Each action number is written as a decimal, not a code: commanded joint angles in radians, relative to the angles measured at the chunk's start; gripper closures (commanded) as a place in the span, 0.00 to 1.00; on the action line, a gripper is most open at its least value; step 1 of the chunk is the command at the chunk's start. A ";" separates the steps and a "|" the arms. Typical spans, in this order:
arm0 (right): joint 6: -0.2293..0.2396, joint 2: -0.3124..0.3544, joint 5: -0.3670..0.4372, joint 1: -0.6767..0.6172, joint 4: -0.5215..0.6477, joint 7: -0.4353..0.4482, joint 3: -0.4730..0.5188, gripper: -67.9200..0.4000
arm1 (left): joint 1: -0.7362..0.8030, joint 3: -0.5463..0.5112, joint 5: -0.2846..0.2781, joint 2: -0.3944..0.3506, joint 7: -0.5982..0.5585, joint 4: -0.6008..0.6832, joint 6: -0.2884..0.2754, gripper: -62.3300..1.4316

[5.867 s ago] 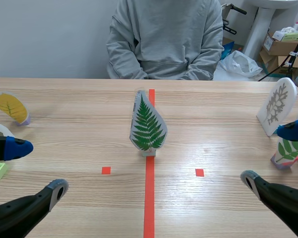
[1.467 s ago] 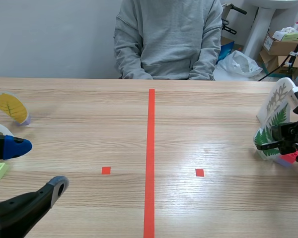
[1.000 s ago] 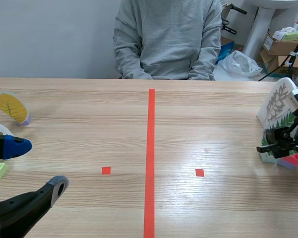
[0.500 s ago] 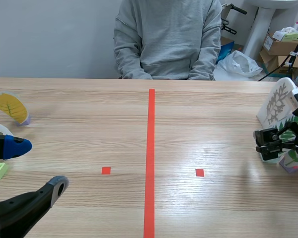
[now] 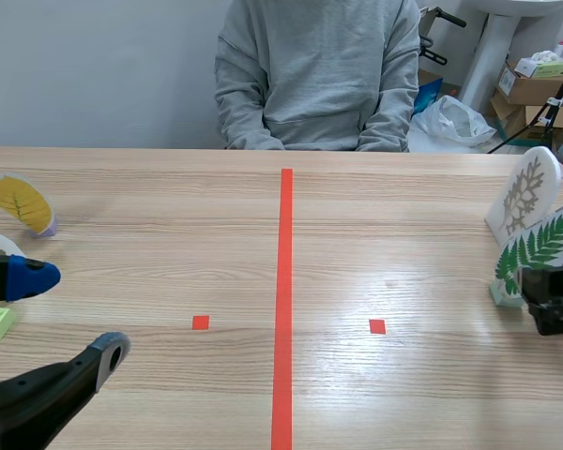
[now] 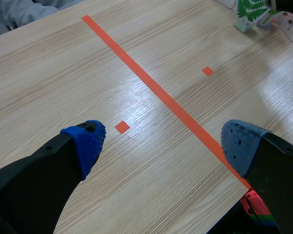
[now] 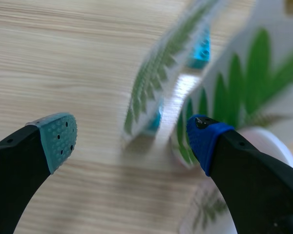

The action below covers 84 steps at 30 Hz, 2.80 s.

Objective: Do the leaf sorting experiment

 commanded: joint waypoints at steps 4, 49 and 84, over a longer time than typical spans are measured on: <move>0.085 0.008 0.014 -0.196 0.144 0.024 0.097 0.32 | -0.003 -0.005 -0.011 0.003 -0.013 0.012 0.002 0.18; 0.438 0.032 0.151 -0.478 0.734 -0.077 0.177 0.30 | -0.019 -0.005 0.039 0.003 -0.037 0.012 0.111 0.18; 0.438 0.033 0.151 -0.475 0.734 -0.069 0.177 0.30 | -0.019 -0.005 0.039 0.003 -0.037 0.012 0.111 0.18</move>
